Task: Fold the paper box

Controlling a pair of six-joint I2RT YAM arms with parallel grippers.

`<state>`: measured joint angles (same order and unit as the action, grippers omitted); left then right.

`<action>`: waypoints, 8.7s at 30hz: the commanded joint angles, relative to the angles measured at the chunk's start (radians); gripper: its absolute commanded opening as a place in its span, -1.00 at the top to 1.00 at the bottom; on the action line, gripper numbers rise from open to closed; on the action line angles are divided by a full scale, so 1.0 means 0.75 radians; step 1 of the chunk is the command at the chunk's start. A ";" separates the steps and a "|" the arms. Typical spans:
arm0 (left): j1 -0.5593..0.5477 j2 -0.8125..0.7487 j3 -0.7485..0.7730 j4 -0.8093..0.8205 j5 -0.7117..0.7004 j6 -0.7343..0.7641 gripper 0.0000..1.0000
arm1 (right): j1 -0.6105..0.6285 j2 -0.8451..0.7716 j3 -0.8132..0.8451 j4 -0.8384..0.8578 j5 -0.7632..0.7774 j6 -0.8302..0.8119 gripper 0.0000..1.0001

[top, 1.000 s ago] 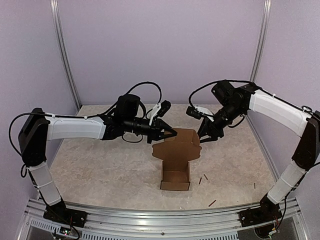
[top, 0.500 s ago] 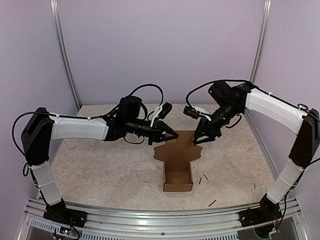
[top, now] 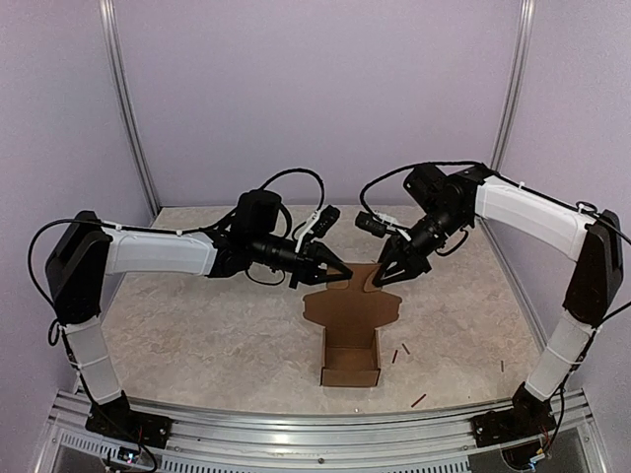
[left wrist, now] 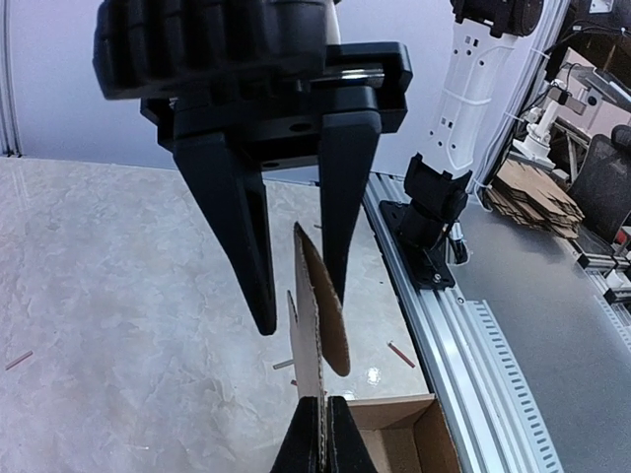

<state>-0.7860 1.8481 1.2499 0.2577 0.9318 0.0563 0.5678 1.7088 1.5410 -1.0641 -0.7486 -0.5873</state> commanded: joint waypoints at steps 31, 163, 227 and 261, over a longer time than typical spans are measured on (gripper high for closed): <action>-0.025 -0.030 0.053 -0.132 -0.135 -0.021 0.10 | 0.036 -0.054 0.005 -0.004 0.094 -0.148 1.00; -0.157 -0.099 0.123 -0.464 -0.144 0.362 0.90 | 0.044 -0.209 -0.083 -0.106 -0.017 -0.225 1.00; -0.098 -0.340 -0.179 -0.209 -0.220 0.158 1.00 | -0.239 -0.312 -0.269 -0.050 -0.154 -0.228 0.02; 0.082 -0.331 -0.274 0.266 -0.362 -0.350 1.00 | -0.084 -0.134 -0.230 0.668 0.073 0.330 0.44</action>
<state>-0.7372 1.5658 1.0233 0.4416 0.6975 -0.1543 0.5003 1.6436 1.3460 -0.6472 -0.7856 -0.4042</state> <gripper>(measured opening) 0.028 0.277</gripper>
